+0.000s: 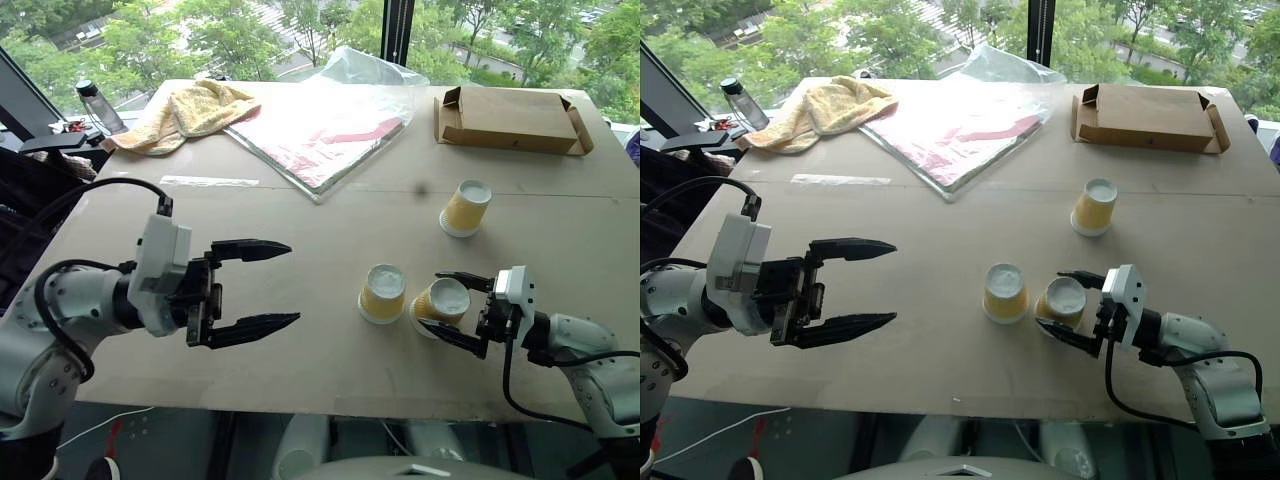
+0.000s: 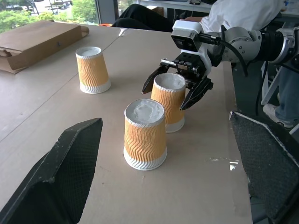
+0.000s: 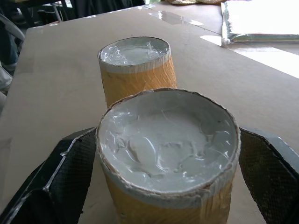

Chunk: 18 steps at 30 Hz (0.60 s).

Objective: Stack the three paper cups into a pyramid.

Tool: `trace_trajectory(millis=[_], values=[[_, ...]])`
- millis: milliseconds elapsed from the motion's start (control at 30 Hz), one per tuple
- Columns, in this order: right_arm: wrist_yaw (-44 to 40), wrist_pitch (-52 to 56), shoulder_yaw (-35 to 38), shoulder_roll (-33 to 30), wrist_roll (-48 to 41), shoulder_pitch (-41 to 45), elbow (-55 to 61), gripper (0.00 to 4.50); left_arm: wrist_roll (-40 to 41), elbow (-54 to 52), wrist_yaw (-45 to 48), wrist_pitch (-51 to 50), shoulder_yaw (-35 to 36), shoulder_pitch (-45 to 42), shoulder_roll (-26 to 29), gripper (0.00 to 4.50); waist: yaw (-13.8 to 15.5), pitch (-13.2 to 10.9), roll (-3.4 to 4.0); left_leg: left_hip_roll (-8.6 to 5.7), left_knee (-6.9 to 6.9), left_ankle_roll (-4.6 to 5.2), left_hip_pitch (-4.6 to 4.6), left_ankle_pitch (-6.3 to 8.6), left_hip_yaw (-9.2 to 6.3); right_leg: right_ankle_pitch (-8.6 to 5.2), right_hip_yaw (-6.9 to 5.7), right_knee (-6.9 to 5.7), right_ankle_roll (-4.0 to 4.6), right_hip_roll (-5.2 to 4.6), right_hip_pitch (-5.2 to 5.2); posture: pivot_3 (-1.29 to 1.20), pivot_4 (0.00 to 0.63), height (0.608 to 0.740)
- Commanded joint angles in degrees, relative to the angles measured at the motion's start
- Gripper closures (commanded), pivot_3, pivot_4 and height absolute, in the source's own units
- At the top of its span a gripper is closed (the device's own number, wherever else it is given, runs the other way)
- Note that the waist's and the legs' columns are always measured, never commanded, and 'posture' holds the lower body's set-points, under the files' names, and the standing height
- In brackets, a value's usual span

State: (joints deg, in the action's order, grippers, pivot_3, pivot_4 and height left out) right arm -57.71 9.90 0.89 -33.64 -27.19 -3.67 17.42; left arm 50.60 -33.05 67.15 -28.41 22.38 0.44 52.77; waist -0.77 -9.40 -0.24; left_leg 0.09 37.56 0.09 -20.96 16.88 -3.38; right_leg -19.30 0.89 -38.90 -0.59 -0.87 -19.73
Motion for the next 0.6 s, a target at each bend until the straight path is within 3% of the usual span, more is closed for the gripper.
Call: trace_trajectory(millis=[33, 333, 600], values=[[-1.9, -1.3, 3.0, -2.1, -1.7, -0.8, 1.9, 0.06, -0.1, -0.5, 0.2, 0.7, 0.8, 0.0, 0.4, 0.0, 0.0, 0.0, 0.0, 0.0, 0.0, 0.0, 0.0, 0.0, 0.0, 0.0, 0.0, 0.0, 0.0, 0.0, 0.0, 0.0, 0.15, 0.74], [-5.2, -2.2, 6.9, -7.7, -2.4, -5.9, 4.3, 0.06, -0.5, 0.5, 0.7, 1.1, -0.7, -1.3, 0.3, 0.0, 0.1, 0.0, -0.01, 0.0, 0.0, 0.05, 0.0, 0.03, -0.01, 0.0, 0.0, 0.0, 0.0, 0.0, 0.01, 0.0, 0.15, 0.74], [-4.9, -1.9, 15.5, -9.9, -6.0, -3.3, -1.3, 0.06, 1.4, -0.2, 0.0, 0.0, -0.8, -3.5, 0.5, 0.0, 0.0, 0.0, -0.03, 0.0, 0.0, 0.03, 0.0, 0.02, 0.01, 0.0, 0.0, 0.0, 0.0, 0.01, 0.01, 0.0, 0.15, 0.74]])
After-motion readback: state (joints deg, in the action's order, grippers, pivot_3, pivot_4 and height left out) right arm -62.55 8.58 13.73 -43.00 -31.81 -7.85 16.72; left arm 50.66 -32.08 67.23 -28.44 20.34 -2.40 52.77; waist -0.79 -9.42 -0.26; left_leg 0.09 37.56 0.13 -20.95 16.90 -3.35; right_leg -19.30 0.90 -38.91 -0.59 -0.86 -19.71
